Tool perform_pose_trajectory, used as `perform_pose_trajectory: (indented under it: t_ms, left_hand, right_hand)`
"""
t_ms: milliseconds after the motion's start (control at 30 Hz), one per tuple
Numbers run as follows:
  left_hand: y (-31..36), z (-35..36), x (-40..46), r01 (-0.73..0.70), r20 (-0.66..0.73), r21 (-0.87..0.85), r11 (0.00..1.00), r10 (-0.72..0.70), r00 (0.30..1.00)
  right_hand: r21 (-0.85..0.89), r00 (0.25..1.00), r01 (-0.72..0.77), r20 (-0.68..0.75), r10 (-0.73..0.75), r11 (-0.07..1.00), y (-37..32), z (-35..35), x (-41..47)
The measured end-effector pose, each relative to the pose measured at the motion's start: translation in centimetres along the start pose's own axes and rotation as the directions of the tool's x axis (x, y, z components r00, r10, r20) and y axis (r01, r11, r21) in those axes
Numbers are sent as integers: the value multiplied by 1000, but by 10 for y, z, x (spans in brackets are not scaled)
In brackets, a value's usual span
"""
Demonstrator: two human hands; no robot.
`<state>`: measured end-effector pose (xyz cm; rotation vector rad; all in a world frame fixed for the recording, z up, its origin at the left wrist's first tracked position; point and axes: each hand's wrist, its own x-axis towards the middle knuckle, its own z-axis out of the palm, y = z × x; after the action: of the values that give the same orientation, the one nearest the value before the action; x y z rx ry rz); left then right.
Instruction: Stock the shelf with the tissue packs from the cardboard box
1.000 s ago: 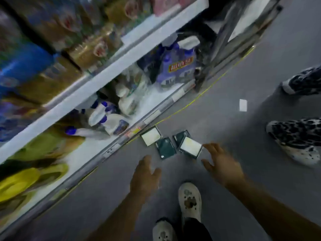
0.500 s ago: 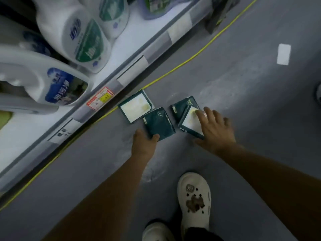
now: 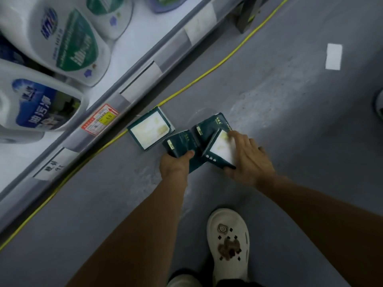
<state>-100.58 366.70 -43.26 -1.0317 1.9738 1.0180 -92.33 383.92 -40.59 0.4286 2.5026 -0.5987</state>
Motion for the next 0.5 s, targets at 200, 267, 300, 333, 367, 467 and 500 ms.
perform_pose_trajectory:
  t_ms: [200, 267, 300, 333, 367, 467, 500]
  left_hand:
    - [13, -56, -75, -94, 88, -108, 990, 103, 991]
    - [21, -79, -101, -154, 80, -133, 979, 166, 983]
    - [29, -91, -118, -181, 88, -138, 974, 195, 977]
    - [37, -102, -135, -203, 94, -147, 968, 218, 971]
    - [45, -113, -152, -220, 116, -162, 962, 240, 964]
    - [71, -143, -198, -297, 162, -189, 936, 328, 931]
    - [82, -153, -217, -341, 171, -198, 919, 375, 911]
  right_hand:
    - [805, 930, -359, 267, 252, 472, -25, -45, -50]
    - [871, 884, -451, 405, 234, 195, -38, -73, -69]
    - [870, 864, -487, 466, 188, 79, -44, -89, -79]
    - [857, 849, -515, 512, 134, -9, -50, -105, -90]
    - [844, 841, -532, 536, 75, -74, -57, -122, -101]
    - [814, 838, -544, 538, -88, -203, -82, -170, -130]
    - [811, 839, -543, 529, -127, -218, -91, -187, -139]
